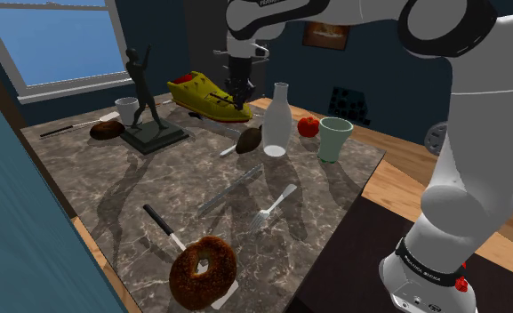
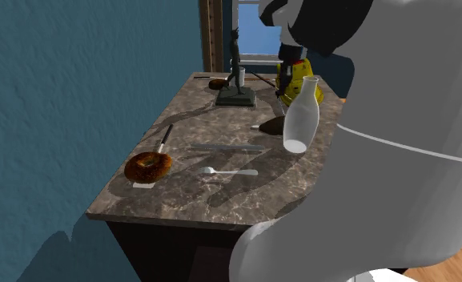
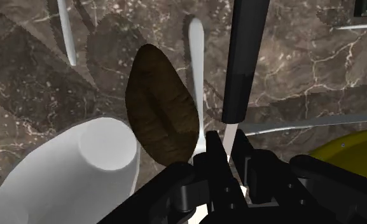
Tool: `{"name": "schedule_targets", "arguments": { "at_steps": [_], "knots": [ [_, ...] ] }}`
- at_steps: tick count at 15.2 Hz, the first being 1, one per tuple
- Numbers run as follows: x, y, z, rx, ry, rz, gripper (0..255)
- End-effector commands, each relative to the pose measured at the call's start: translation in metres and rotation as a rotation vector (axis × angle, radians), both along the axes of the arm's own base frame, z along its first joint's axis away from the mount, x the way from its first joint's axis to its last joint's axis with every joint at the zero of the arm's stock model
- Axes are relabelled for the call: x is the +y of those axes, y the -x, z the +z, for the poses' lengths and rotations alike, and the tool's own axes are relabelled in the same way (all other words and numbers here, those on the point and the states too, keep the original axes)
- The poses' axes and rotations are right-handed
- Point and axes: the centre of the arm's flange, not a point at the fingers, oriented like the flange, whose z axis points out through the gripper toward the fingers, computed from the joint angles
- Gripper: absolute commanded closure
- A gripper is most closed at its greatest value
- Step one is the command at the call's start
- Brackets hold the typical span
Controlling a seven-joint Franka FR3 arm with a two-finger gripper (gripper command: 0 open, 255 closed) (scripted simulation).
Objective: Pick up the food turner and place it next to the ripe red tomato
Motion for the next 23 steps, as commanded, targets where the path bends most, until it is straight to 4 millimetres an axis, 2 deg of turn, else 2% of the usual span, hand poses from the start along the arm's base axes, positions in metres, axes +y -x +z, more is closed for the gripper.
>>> {"name": "schedule_targets", "arguments": {
  "at_steps": [1,19,23],
  "knots": [
    [-0.027,-0.004,0.001,-0.001,0.000,0.001,255],
    [-0.267,-0.023,0.001,-0.001,0.000,0.001,255],
    [-0.267,-0.023,-0.020,-0.001,0.000,0.001,255]
  ]
}}
